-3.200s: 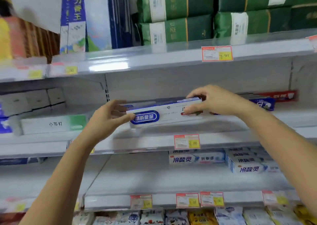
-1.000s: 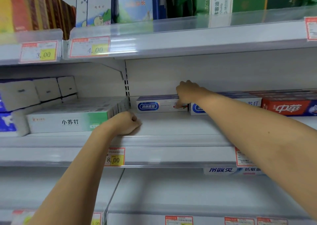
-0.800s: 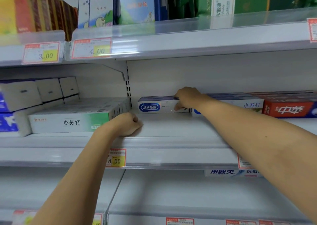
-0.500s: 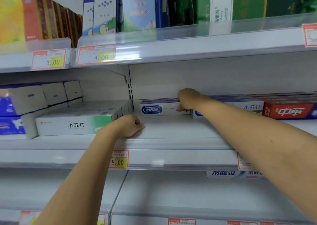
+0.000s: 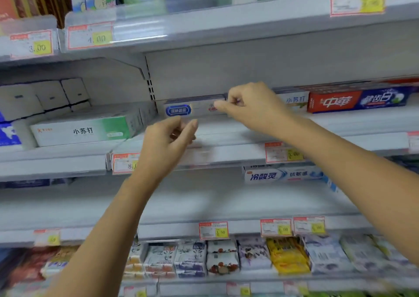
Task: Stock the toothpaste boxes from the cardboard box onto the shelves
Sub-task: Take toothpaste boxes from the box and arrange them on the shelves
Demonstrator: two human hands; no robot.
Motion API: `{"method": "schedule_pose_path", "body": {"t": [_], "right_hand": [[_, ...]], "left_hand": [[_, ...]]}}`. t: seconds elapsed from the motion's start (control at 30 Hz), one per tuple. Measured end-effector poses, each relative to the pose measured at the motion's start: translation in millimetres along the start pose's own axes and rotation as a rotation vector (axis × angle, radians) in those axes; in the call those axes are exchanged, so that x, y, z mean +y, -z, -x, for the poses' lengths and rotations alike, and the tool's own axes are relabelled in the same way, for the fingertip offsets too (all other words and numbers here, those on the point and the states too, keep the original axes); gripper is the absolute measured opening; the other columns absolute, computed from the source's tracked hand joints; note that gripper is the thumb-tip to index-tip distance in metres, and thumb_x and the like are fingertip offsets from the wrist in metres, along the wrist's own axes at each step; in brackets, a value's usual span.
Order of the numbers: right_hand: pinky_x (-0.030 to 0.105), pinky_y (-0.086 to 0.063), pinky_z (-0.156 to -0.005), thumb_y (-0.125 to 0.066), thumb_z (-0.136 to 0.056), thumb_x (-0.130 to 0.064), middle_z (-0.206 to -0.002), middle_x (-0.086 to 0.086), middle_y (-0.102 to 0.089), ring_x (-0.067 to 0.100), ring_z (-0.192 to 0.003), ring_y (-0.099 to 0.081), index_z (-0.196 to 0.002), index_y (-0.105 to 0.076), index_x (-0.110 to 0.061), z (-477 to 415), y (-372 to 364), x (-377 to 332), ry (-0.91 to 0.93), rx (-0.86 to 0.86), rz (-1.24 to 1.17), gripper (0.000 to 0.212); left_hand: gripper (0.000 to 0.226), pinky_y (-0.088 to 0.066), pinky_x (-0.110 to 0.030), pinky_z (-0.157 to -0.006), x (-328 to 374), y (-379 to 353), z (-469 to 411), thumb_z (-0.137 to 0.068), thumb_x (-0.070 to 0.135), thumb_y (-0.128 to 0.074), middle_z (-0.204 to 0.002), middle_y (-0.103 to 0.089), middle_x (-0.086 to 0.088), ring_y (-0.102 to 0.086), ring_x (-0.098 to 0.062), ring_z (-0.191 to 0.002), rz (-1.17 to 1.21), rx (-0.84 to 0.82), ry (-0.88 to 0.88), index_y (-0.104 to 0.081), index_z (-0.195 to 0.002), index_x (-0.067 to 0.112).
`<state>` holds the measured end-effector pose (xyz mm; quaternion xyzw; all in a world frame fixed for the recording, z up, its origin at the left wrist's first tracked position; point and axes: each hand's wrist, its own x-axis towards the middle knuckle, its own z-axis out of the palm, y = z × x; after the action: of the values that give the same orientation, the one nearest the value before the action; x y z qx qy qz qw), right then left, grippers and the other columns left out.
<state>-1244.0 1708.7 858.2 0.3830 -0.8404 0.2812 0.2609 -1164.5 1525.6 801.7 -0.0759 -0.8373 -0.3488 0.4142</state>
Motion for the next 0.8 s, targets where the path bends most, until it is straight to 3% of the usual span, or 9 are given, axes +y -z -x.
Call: {"method": "schedule_pose_path", "body": {"t": [0.13,0.23,0.37,0.53,0.63,0.73,0.8], "right_hand": [[0.031,-0.035,-0.057,-0.057,-0.089,-0.046,-0.053,-0.002,-0.049,0.010,-0.051,-0.042,-0.061,-0.053,-0.016,68.4,-0.6,18.5,-0.099,-0.035,-0.114,0.041],[0.032,-0.035,-0.054,-0.053,-0.090,-0.048,-0.051,-0.006,-0.046,0.009,-0.051,-0.044,-0.067,-0.053,-0.021,123.5,-14.7,30.2,-0.121,-0.178,0.010,0.036],[0.030,-0.036,-0.059,-0.054,-0.089,-0.050,-0.062,-0.009,-0.053,0.008,-0.063,-0.047,-0.077,-0.057,-0.024,188.2,-32.5,56.4,-0.197,-0.386,0.090,0.030],[0.022,-0.034,-0.060,-0.062,-0.087,-0.025,-0.080,-0.011,-0.051,0.007,-0.074,-0.047,-0.081,-0.051,-0.021,267.3,-69.6,105.3,-0.341,-0.581,-0.018,0.013],[0.026,-0.035,-0.067,-0.059,-0.083,-0.008,-0.079,-0.013,-0.040,0.010,-0.077,-0.044,-0.077,-0.043,-0.022,319.5,-104.6,139.1,-0.458,-0.684,-0.057,0.022],[0.031,-0.033,-0.067,-0.056,-0.082,-0.005,-0.079,-0.006,-0.042,0.016,-0.078,-0.044,-0.070,-0.037,-0.024,376.8,-143.4,172.1,-0.601,-0.764,-0.087,0.030],[0.032,-0.033,-0.068,-0.056,-0.081,-0.006,-0.080,-0.002,-0.045,0.018,-0.080,-0.044,-0.067,-0.036,-0.024,422.5,-172.3,194.2,-0.695,-0.811,-0.095,0.031]], "left_hand": [[0.056,-0.050,-0.032,-0.060,9.4,-37.8,53.3,-0.085,0.051,-0.050,-0.057,-0.064,0.004,-0.061,-0.011,-0.055,0.130,-0.124,0.068,-0.060,-0.057,0.004],[0.058,-0.050,-0.035,-0.061,-1.8,-68.7,95.9,-0.084,0.053,-0.050,-0.058,-0.064,-0.004,-0.063,-0.010,-0.058,0.131,-0.279,0.081,-0.059,-0.058,0.003],[0.039,-0.048,-0.031,-0.052,-24.7,-107.5,151.7,-0.082,0.052,-0.055,-0.058,-0.061,-0.001,-0.058,-0.017,-0.054,0.186,-0.459,0.199,-0.056,-0.065,0.017],[0.023,-0.045,-0.021,-0.054,-45.9,-163.0,211.9,-0.088,0.025,-0.066,-0.067,-0.063,0.001,-0.059,-0.010,-0.057,0.235,-0.660,0.320,-0.050,-0.071,0.023],[0.024,-0.046,-0.020,-0.057,-57.1,-197.4,248.6,-0.088,0.016,-0.065,-0.078,-0.064,0.004,-0.061,-0.006,-0.069,0.255,-0.770,0.392,-0.048,-0.071,0.016],[0.024,-0.047,-0.020,-0.058,-69.4,-228.1,291.8,-0.088,0.012,-0.065,-0.081,-0.065,-0.004,-0.061,-0.005,-0.071,0.272,-0.828,0.478,-0.049,-0.071,0.008],[0.025,-0.048,-0.022,-0.061,-82.5,-251.9,330.5,-0.086,0.009,-0.066,-0.080,-0.065,-0.007,-0.062,-0.008,-0.070,0.266,-0.868,0.520,-0.048,-0.068,0.012]]}}
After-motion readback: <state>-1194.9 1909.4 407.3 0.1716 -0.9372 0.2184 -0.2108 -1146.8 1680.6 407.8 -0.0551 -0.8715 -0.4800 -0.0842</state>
